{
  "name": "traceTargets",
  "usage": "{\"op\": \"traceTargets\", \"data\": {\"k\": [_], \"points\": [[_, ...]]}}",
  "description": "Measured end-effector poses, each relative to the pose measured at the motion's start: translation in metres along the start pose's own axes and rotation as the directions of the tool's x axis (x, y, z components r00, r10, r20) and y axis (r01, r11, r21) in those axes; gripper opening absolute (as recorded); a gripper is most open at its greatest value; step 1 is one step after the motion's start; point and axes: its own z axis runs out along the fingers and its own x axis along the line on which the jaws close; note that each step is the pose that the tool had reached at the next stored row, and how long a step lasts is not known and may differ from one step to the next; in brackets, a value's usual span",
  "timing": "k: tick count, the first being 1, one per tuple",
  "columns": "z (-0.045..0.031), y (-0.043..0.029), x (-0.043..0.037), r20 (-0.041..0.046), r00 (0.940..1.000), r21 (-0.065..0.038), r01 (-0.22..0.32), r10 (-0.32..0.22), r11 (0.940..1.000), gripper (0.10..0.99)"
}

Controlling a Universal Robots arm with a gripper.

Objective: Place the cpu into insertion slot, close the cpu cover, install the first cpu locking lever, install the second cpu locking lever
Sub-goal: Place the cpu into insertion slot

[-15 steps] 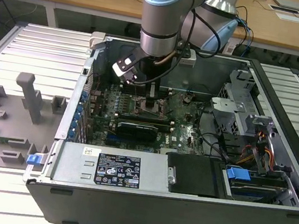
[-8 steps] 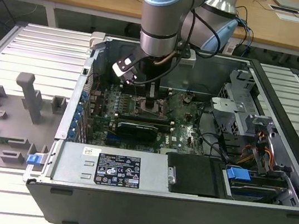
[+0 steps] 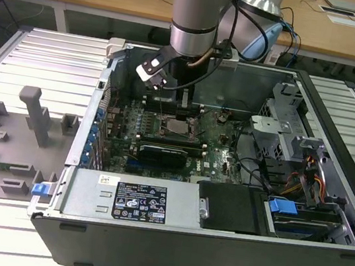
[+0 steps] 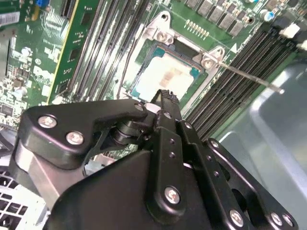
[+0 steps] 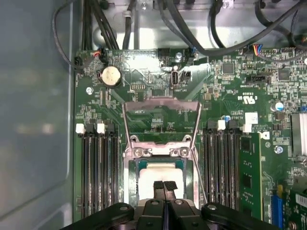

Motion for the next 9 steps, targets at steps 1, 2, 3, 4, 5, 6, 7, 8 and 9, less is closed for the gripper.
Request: {"op": "traceTargets", "data": {"k": [1,2,3,4,5,6,7,8,9], "points": [[0.0000,0.0000,0.0000,0.0000,1.0000,0.000,0.000,0.000,1.0000,0.106],[0.0000,0.0000,0.0000,-0.0001,1.0000,0.000,0.000,0.000,1.0000,0.106],[0.0001,0.0002,0.0001,-0.0002,1.0000,0.001,0.000,0.000,1.0000,0.106],[0.0003,0.0004,0.0001,0.0001,1.0000,0.017,0.000,0.000,0.9999,0.106],[0.0003,0.0007,0.0001,0.0006,1.0000,0.035,-0.001,0.001,0.9994,0.106],[0.0003,0.0009,0.0001,0.0008,1.0000,0.045,-0.001,0.001,0.9990,0.106],[0.0002,0.0009,0.0000,0.0013,1.0000,0.049,-0.001,0.001,0.9988,0.106],[0.0004,0.0020,0.0001,0.0009,1.0000,0.050,-0.001,0.001,0.9987,0.106],[0.0007,0.0051,0.0001,0.0011,1.0000,0.050,-0.003,0.003,0.9987,0.106]]}}
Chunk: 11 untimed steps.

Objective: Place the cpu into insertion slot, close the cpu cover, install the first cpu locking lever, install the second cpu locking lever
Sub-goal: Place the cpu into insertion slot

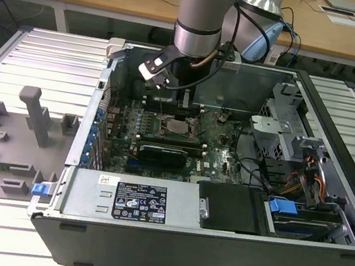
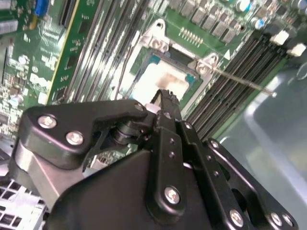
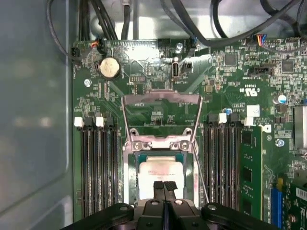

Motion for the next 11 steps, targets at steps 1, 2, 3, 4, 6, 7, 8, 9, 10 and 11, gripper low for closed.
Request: {"op": "traceTargets", "data": {"k": [1,2,3,4,6,7,8,9,10,11], "points": [[0.0000,0.0003,0.0000,0.0000,1.0000,0.000,0.000,0.000,1.0000,0.106],[0.0000,0.0003,0.0000,0.0000,1.0000,0.000,-0.001,0.001,1.0000,0.106],[-0.0001,0.0003,0.0000,0.0000,1.0000,0.000,-0.001,0.001,1.0000,0.106],[-0.0013,0.0005,0.0001,0.0002,1.0000,0.000,-0.001,0.001,1.0000,0.106],[-0.0083,0.0007,0.0002,0.0006,1.0000,0.000,-0.001,0.001,1.0000,0.106],[-0.0140,0.0009,0.0003,0.0007,1.0000,0.000,-0.001,0.001,1.0000,0.106],[-0.0176,0.0010,0.0004,0.0007,1.0000,0.000,-0.001,0.001,1.0000,0.106],[-0.0216,0.0011,0.0005,0.0007,1.0000,0.000,-0.001,0.001,1.0000,0.106],[-0.0267,0.0012,0.0006,0.0008,1.0000,0.000,-0.001,0.001,1.0000,0.106],[-0.0318,0.0014,0.0007,0.0007,1.0000,0.000,-0.001,0.001,1.0000,0.106]]}}
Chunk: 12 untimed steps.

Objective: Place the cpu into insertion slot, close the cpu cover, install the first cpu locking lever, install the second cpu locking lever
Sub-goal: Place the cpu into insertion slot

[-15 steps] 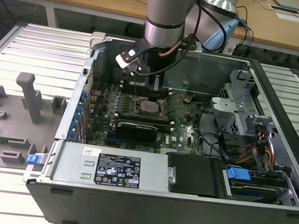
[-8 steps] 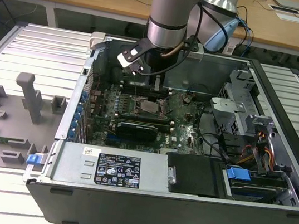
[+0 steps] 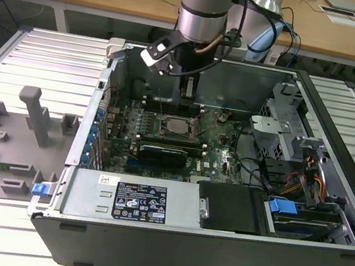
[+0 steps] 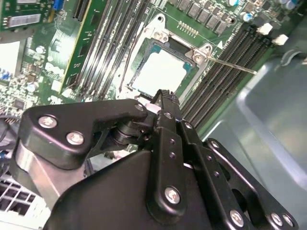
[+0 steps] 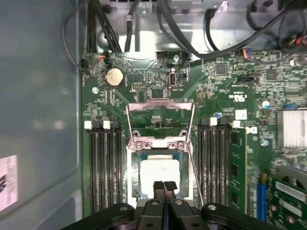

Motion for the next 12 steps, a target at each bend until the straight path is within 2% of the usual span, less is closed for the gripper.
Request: {"op": "traceTargets", "data": {"k": [3,12], "points": [[-0.0075,0.0002,0.0001,0.0001,1.0000,0.000,0.000,0.000,1.0000,0.106],[-0.0077,0.0003,0.0001,0.0000,1.0000,0.000,0.000,0.000,1.0000,0.106]]}}
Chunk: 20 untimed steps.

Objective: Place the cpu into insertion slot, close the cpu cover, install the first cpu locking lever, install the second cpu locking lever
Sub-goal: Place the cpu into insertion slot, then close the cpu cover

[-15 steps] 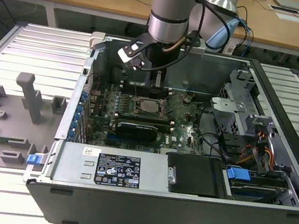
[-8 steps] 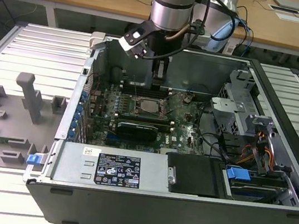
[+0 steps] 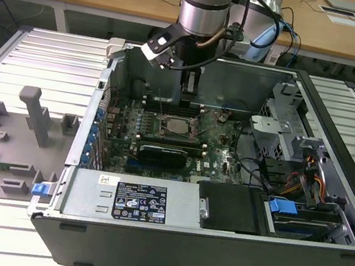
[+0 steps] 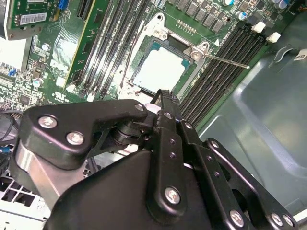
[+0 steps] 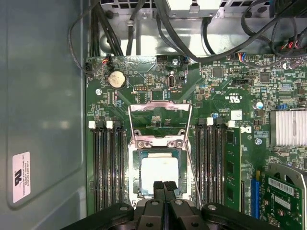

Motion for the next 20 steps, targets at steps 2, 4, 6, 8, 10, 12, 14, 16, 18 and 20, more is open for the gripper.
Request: {"op": "traceTargets", "data": {"k": [2,4,6,8,10,12,14,16,18,20], "points": [[-0.0001,0.0000,0.0000,0.0000,1.0000,0.000,0.000,0.000,1.0000,0.106],[-0.0002,0.0000,0.0000,0.0001,1.0000,0.000,0.000,0.000,1.0000,0.106],[-0.0003,0.0000,0.0000,0.0000,1.0000,0.000,0.000,0.000,1.0000,0.106],[-0.0003,0.0000,0.0000,0.0000,1.0000,0.000,0.000,0.000,1.0000,0.106],[-0.0004,0.0005,0.0000,0.0002,1.0000,0.000,0.000,0.000,1.0000,0.106],[-0.0001,0.0094,0.0002,0.0001,1.0000,0.000,0.000,0.000,1.0000,0.106],[0.0009,0.0398,0.0009,-0.0001,1.0000,0.001,0.000,0.000,1.0000,0.106],[0.0014,0.0545,0.0012,0.0001,1.0000,0.001,0.000,0.000,1.0000,0.106],[0.0018,0.0647,0.0015,-0.0001,1.0000,0.001,0.000,0.000,1.0000,0.106],[0.0020,0.0740,0.0016,0.0001,1.0000,0.002,0.000,0.000,1.0000,0.106]]}}
